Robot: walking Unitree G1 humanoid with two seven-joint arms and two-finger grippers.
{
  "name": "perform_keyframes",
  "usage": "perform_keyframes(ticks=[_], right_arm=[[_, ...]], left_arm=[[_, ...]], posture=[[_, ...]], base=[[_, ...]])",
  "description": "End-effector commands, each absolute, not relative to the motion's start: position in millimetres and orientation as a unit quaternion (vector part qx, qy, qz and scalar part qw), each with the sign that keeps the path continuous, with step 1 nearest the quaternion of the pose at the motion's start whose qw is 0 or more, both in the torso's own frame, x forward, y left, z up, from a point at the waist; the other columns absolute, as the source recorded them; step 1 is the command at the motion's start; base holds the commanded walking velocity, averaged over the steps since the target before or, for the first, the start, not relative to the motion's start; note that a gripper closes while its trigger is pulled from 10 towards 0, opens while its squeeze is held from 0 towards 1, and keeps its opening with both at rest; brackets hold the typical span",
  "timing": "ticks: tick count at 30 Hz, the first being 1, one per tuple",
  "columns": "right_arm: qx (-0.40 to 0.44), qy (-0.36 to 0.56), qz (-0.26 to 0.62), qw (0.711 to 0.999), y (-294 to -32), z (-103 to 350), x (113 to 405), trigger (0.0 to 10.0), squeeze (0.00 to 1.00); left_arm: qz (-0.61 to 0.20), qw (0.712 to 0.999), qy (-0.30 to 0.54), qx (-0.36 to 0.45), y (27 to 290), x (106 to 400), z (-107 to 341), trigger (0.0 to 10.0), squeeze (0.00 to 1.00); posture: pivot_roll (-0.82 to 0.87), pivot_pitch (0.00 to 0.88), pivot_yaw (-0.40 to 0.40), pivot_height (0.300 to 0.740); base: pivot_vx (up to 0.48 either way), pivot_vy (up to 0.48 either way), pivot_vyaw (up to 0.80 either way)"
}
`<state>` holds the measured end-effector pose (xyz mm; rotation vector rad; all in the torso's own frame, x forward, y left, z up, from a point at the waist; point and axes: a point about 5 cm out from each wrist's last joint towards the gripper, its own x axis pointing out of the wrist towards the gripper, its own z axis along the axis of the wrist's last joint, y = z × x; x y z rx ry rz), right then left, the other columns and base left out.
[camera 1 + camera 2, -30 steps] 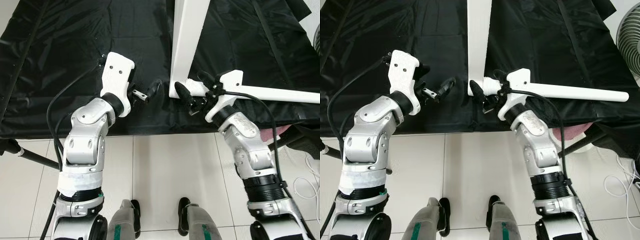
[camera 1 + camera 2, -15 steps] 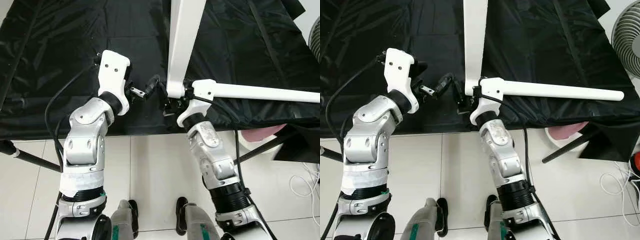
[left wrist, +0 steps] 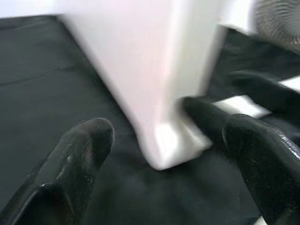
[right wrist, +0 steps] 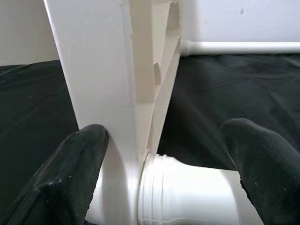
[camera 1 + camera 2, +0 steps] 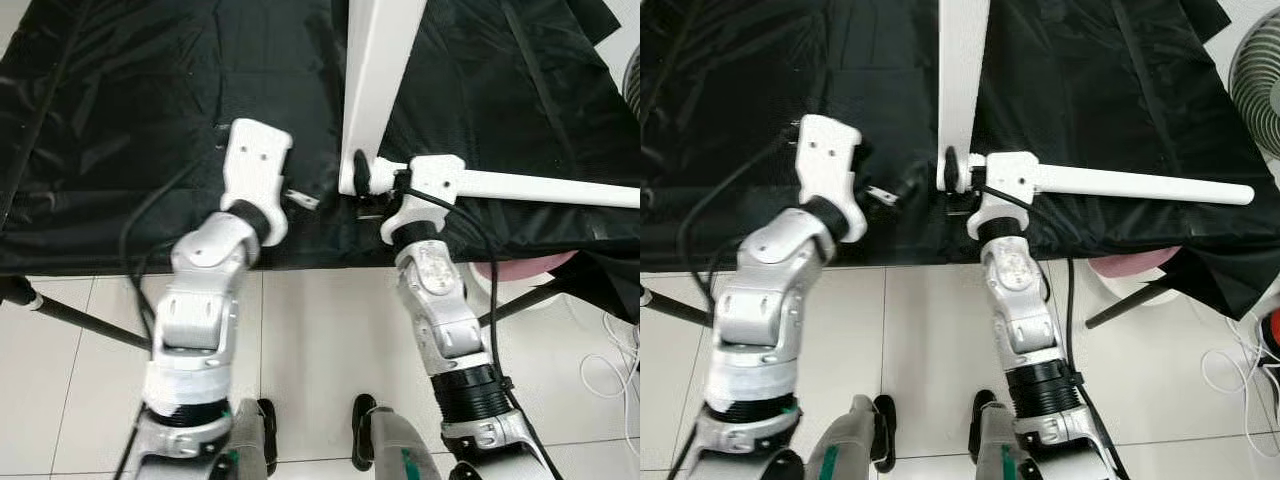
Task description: Building children table
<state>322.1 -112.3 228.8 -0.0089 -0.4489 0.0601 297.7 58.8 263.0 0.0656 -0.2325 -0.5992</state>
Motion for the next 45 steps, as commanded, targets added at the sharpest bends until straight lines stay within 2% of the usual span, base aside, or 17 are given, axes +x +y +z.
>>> perform_keyframes(ticks=[1,7,11,16,17,18,19,27,33,34,36,37,45], right_arm=[[-0.003,-0.238,-0.032,0.971,-139,233,318,10.0,0.00],[-0.021,-0.234,-0.060,0.970,-157,230,312,10.0,0.00],[-0.016,-0.218,-0.007,0.976,-158,224,309,10.0,0.00],[-0.003,-0.200,0.082,0.976,-145,222,309,10.0,0.00],[-0.008,-0.198,0.102,0.975,-143,223,309,10.0,0.61],[-0.008,-0.198,0.102,0.975,-143,223,309,10.0,0.61],[-0.006,-0.194,0.117,0.974,-141,223,308,10.0,1.00],[-0.008,-0.191,0.138,0.972,-138,222,308,10.0,1.00],[-0.008,-0.200,0.125,0.972,-151,224,304,10.0,1.00],[-0.006,-0.205,0.115,0.972,-158,225,302,10.0,0.16],[-0.006,-0.205,0.115,0.972,-158,225,302,10.0,0.16],[-0.007,-0.208,0.103,0.973,-165,226,300,10.0,0.00],[-0.006,-0.208,0.055,0.977,-177,221,293,10.0,0.00]], left_arm=[[-0.268,0.957,-0.105,0.032,58,302,260,10.0,0.00],[-0.246,0.963,-0.106,0.020,56,309,265,10.0,0.00],[-0.243,0.963,-0.113,0.013,53,312,271,10.0,0.00],[-0.246,0.962,-0.117,0.016,52,312,272,10.0,0.00],[-0.243,0.963,-0.119,0.017,54,313,273,10.0,0.00],[-0.243,0.963,-0.119,0.017,54,313,273,10.0,0.00],[-0.239,0.963,-0.121,0.019,57,314,274,10.0,0.00],[-0.244,0.962,-0.124,0.017,58,309,275,10.0,0.00],[-0.263,0.956,-0.126,0.014,50,304,276,10.0,0.00],[-0.267,0.955,-0.127,0.013,47,304,276,10.0,0.00],[-0.267,0.955,-0.127,0.013,47,304,276,10.0,0.00],[-0.269,0.955,-0.126,0.012,46,304,276,10.0,0.00],[-0.250,0.961,-0.117,0.016,57,309,266,10.0,0.00]], posture=[[0.01,0.245,0.030,0.740],[-0.02,0.238,0.043,0.740],[-0.03,0.233,0.048,0.740],[-0.03,0.229,0.043,0.740],[-0.03,0.230,0.040,0.740],[-0.03,0.230,0.040,0.740],[-0.03,0.231,0.037,0.740],[-0.01,0.240,0.026,0.740],[0.00,0.241,0.021,0.740],[0.00,0.241,0.021,0.740],[0.00,0.241,0.021,0.740],[-0.01,0.240,0.025,0.740],[-0.01,0.223,0.044,0.740]], base=[[0.000,0.000,0.00],[0.000,0.000,0.00],[0.000,0.000,0.00],[0.000,0.000,0.00],[0.000,0.000,0.00],[0.000,0.000,0.00],[0.000,0.000,0.00],[0.000,0.000,0.00],[0.000,0.000,0.00],[0.000,0.000,0.00],[0.000,0.000,0.00],[0.000,0.000,0.00],[0.000,0.000,0.00]])
